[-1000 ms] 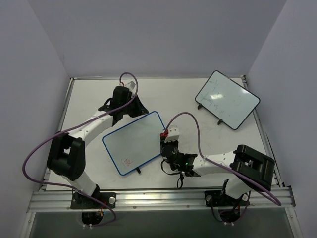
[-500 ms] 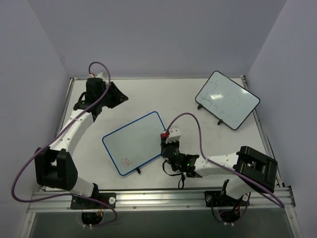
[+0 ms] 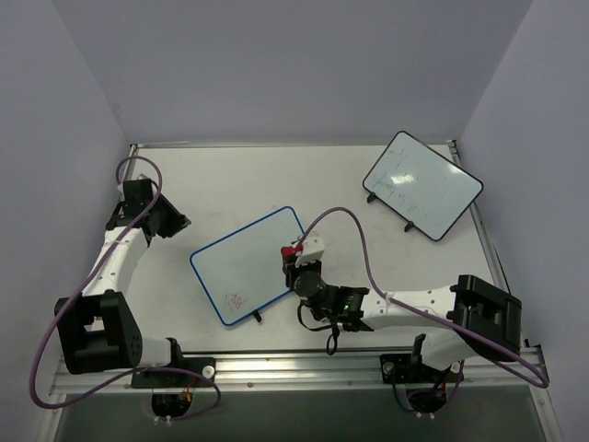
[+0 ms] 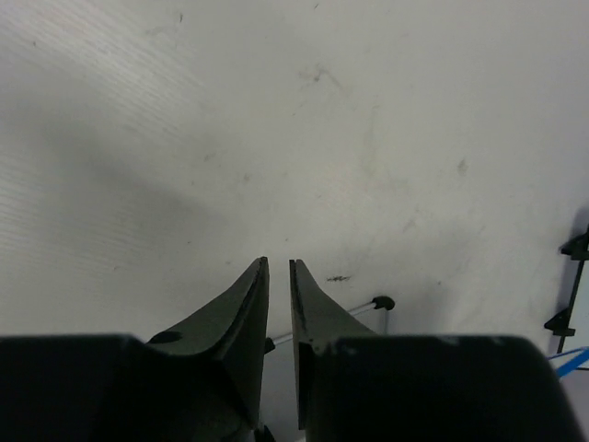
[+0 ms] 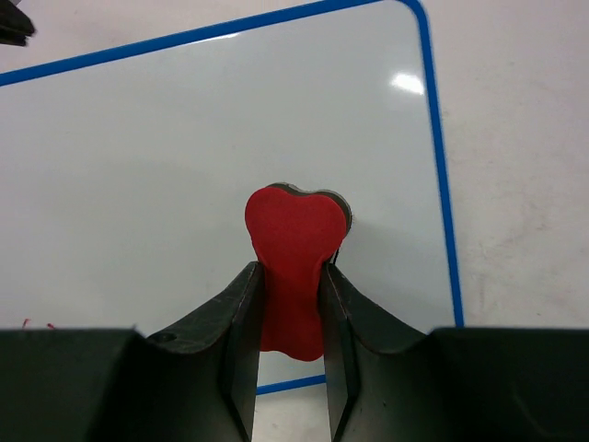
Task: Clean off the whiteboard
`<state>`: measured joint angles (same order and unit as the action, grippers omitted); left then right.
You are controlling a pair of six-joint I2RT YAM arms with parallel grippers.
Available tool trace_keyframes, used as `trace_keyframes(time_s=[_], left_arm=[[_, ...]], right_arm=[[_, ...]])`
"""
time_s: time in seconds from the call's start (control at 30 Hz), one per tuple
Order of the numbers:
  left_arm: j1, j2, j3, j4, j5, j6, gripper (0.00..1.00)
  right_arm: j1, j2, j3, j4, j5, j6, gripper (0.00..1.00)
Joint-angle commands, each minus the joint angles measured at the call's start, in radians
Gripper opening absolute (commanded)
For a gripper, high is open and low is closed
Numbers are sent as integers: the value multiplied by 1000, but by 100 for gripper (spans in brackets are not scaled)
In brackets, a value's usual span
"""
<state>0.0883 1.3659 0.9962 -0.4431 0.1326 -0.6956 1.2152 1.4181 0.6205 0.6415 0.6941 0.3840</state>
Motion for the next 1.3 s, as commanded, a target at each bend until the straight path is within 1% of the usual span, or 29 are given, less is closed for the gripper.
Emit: trace_keyframes(time_s=[0.0,0.03,0.17,0.27,0.43,0.53,0.8,1.0,1.27], left_arm=[[2,27,-28,-12,7,8,23],[2,36,-37,-8,12,10,21],[1,38,-93,38,48,-2,8],[-1,29,-136,72,79,-18,2],[-5,-2,-182,109,114,-25,2],[-9,-14,-191,112,124,-25,2],[-18,-25,-191,124,177,-13,2],[-24,-71,-205,119,186,-15,2],[-24,-117,-153,72,196,2,2]], right_arm=[[46,71,71,38,-1,-40,0],[56,90,82,58,1,-46,0],[102,200,143,115,5,-82,0],[138,257,163,174,13,-117,0],[194,321,182,265,36,-163,0],[222,370,194,290,48,-184,0],[256,449,266,271,68,-217,0],[265,476,300,250,65,-223,0],[273,498,320,230,39,-218,0]])
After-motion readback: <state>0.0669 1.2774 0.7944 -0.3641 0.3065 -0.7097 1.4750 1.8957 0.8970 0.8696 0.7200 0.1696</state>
